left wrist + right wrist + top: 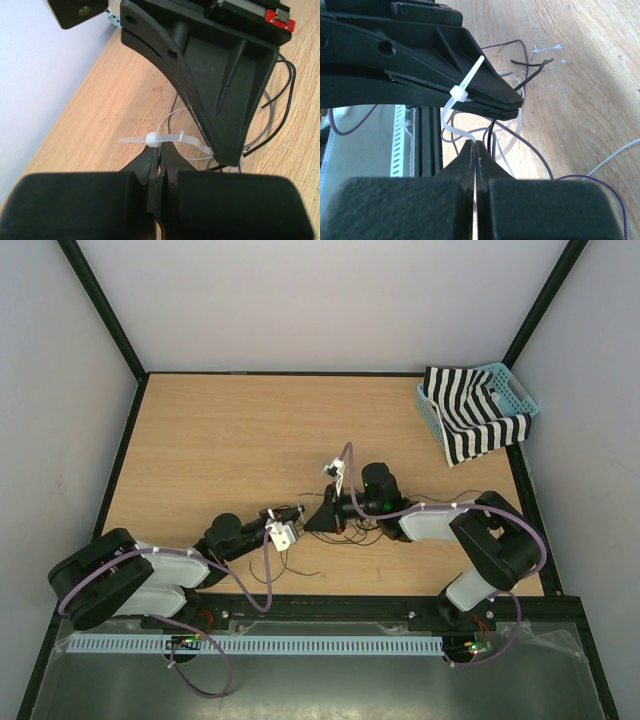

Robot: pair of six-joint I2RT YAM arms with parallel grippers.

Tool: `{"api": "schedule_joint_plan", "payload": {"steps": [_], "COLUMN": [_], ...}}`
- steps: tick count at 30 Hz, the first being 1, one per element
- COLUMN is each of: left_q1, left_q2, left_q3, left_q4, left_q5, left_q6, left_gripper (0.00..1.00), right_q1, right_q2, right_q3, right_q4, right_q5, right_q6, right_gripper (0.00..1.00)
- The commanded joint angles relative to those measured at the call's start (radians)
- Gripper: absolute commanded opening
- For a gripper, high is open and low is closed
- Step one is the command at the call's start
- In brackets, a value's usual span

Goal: Zip-tie the wires
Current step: Tie the cable at the center of the board.

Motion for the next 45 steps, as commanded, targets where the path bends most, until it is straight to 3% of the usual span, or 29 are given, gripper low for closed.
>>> {"api": "schedule_joint_plan", "payload": {"steps": [1,21,30,45], "left_q1": [-0.019,-0.022,-0.02,-0.002], "left_q2": [0.011,0.016,0.041,0.082], "left_q3": [0.006,0.002,0.022,0.045], "left_q4": [0.018,0.019,0.019,0.019], "left_q5": [0.01,-0.015,-0.048,-0.068], "left_q6": [0.017,0.006,-0.019,-0.092], "left_gripper": [0.0,0.0,0.0,0.0], "right_q1": [-0.023,-0.04,-0.041,-0.04], "right_q2": [0.001,0.077,0.025,-0.054], "right_q3": [0.045,0.119,0.127,0.09], "right_q4": [0.014,-0.083,-0.199,-0.346], "right_q5": [-0.005,-0.035,-0.02,-0.011], "right_q6": [0.034,0.062,-0.018,-0.116], "right_gripper": [0.0,0.0,0.0,0.33]}}
